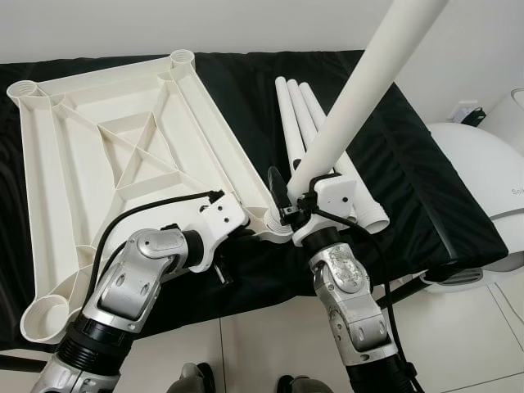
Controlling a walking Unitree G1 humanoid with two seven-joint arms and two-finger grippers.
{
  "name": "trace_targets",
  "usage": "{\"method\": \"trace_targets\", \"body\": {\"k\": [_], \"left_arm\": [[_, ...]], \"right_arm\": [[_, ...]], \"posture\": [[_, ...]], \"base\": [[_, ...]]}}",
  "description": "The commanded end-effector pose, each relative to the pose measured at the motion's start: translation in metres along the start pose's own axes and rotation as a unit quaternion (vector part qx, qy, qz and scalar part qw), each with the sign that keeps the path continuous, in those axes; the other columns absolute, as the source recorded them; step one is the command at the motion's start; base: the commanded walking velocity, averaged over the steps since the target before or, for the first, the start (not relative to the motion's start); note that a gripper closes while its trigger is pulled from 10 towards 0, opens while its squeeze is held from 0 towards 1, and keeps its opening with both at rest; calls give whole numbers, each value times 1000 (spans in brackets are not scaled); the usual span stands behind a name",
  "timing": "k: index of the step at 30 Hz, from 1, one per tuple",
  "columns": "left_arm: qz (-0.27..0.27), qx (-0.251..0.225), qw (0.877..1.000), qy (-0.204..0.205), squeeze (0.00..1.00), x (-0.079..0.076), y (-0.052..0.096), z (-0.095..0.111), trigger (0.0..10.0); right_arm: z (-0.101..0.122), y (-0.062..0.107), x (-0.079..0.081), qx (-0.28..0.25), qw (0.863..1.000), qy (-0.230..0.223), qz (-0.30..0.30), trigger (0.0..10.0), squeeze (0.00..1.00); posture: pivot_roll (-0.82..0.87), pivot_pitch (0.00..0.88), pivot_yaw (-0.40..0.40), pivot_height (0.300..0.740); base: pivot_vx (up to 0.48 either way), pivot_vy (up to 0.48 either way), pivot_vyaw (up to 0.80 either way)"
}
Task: Building children table
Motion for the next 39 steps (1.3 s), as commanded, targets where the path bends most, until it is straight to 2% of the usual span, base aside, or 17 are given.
{"method": "trace_targets", "body": {"k": [1,22,33,39], "left_arm": [[3,2,1000,27,0,-7,-2,-7,10000],[1,2,1000,27,0,-8,-2,-7,10000],[2,2,1000,28,0,-8,-2,-7,10000],[3,3,1000,29,0,-8,-1,-7,10000]], "right_arm": [[-29,9,3,66,997,-22,-28,10000,0],[-32,10,-10,74,995,-6,-60,10000,0],[-30,11,-17,66,991,11,-119,10000,0],[-30,12,-16,67,990,19,-122,10000,0]], "posture": [[22,204,-28,740],[19,195,-27,740],[24,194,-29,740],[27,198,-29,740]], "base": [[0,0,0],[0,0,0],[0,0,0],[0,0,0]]}}
Point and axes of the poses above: a point about 5 cm out from each wrist's last joint towards the gripper, its own y axis pointing back from the gripper into the wrist, its own z axis along the axis of the wrist's last joint, x = y × z, the point moved 3 cm from there along -y, pointing out of the wrist towards the gripper, and after that the axes turned 5 degrees about -y, right-handed, at the moved point
